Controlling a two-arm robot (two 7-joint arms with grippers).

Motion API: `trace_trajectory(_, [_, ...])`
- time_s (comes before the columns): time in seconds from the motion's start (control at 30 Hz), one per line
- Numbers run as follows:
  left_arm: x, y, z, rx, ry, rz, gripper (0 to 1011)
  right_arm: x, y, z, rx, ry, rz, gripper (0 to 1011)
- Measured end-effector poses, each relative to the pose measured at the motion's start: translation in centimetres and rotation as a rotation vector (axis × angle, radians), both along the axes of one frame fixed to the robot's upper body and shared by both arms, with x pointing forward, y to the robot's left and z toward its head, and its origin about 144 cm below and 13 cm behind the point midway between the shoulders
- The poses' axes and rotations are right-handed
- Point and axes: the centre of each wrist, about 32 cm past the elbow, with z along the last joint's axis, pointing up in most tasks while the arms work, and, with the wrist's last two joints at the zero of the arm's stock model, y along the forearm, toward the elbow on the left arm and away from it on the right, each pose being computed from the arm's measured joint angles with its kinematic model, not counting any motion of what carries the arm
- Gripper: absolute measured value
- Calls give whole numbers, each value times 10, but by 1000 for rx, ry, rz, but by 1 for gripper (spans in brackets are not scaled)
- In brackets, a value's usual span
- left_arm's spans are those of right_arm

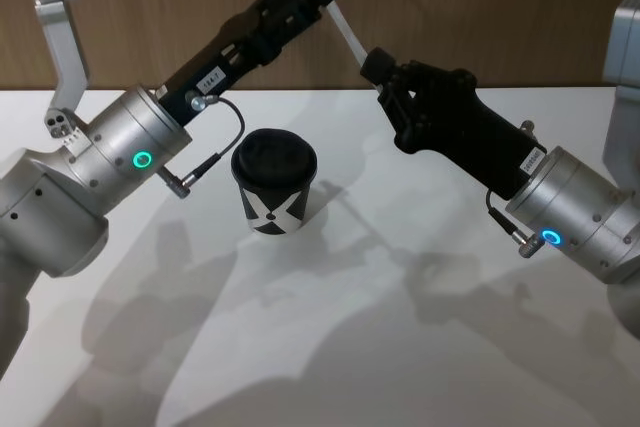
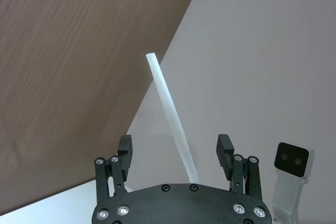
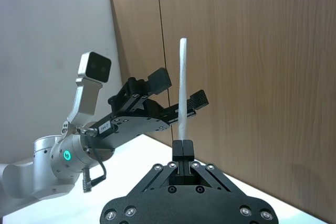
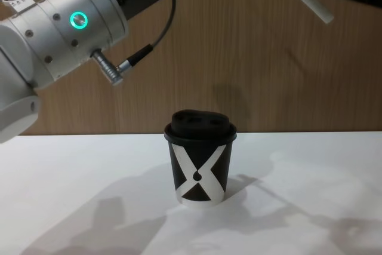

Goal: Pick up the straw with one hand, pass it to the other hand, and insert it into the cup.

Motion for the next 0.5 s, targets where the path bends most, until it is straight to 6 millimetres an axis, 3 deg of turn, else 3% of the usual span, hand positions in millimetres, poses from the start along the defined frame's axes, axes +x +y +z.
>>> trace_trajectory(0.5, [6, -6, -3, -23, -2, -11, 1003, 0, 0, 0, 0, 0, 0, 0])
